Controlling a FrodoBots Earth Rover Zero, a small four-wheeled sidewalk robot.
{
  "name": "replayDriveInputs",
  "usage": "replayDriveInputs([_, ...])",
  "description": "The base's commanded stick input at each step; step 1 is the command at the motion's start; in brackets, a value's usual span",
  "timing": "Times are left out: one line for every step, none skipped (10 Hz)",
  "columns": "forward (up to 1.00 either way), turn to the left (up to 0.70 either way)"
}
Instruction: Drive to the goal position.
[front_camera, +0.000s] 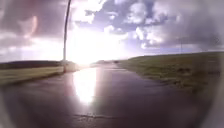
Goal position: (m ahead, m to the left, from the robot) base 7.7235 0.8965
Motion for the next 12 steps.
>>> replayDriveInputs([0.70, 0.00])
replayDriveInputs([0.70, 0.00])
replayDriveInputs([0.70, 0.00])
replayDriveInputs([0.70, 0.00])
replayDriveInputs([0.70, 0.00])
replayDriveInputs([0.70, 0.00])
replayDriveInputs([0.70, 0.00])
replayDriveInputs([0.70, 0.00])
replayDriveInputs([0.70, 0.00])
replayDriveInputs([0.70, 0.00])
replayDriveInputs([0.70, 0.00])
replayDriveInputs([0.70, 0.00])
